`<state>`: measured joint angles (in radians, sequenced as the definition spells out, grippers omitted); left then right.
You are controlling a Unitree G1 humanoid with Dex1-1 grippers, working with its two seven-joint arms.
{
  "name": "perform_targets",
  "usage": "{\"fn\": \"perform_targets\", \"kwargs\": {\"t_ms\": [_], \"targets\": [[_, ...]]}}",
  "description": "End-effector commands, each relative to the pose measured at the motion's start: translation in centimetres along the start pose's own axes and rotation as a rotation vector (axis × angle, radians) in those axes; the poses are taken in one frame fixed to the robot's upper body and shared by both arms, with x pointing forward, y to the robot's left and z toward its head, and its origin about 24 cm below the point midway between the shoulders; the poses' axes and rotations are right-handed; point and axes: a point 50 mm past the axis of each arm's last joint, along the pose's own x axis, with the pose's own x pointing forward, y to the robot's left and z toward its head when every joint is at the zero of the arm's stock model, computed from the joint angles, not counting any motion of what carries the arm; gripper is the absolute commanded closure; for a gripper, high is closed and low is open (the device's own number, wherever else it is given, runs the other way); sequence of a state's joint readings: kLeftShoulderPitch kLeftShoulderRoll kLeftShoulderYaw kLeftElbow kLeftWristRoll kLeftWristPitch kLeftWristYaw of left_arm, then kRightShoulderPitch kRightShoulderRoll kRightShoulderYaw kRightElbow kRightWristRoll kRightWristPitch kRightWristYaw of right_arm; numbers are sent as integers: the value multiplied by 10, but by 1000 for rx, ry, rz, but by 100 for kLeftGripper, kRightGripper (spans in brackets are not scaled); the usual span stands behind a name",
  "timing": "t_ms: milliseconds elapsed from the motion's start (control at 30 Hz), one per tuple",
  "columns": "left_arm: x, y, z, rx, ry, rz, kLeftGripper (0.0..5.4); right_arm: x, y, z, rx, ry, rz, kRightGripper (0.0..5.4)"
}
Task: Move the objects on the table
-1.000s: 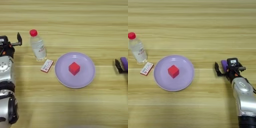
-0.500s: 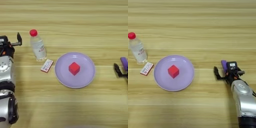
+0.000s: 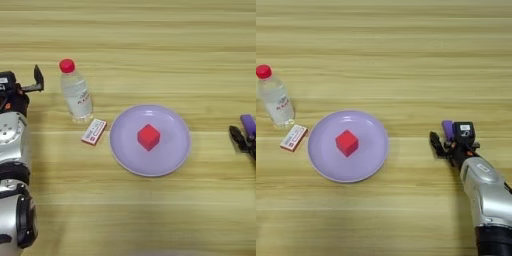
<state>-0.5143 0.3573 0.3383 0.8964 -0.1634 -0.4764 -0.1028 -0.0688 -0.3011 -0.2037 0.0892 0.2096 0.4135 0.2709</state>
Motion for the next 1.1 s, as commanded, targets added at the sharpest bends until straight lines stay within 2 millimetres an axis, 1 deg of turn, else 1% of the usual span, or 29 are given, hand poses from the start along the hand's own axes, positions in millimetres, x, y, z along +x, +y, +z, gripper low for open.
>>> {"fn": "perform_targets", "kwargs": {"t_ms": [33, 400, 467, 567, 633, 900, 1100], "targets": [[0, 1, 0, 3, 1, 2, 0, -2, 5, -21, 56, 106, 22, 221], [0, 1, 0, 2, 0, 3, 0, -2, 7, -21, 76, 103, 31, 331], [0, 1, 0, 2, 0, 3, 0, -2, 8, -21, 75, 101, 34, 344], [0, 1, 0, 2, 0, 3, 0, -2, 10, -20, 68, 92, 40, 382], [0, 2, 0, 1, 0, 3, 0, -1, 13, -19, 73, 86, 56, 397], [0, 1, 0, 1, 1, 3, 0, -2, 19, -15, 65, 58, 76, 397], [0, 1, 0, 1, 2, 3, 0, -3, 27, -5, 53, 12, 119, 397]]}}
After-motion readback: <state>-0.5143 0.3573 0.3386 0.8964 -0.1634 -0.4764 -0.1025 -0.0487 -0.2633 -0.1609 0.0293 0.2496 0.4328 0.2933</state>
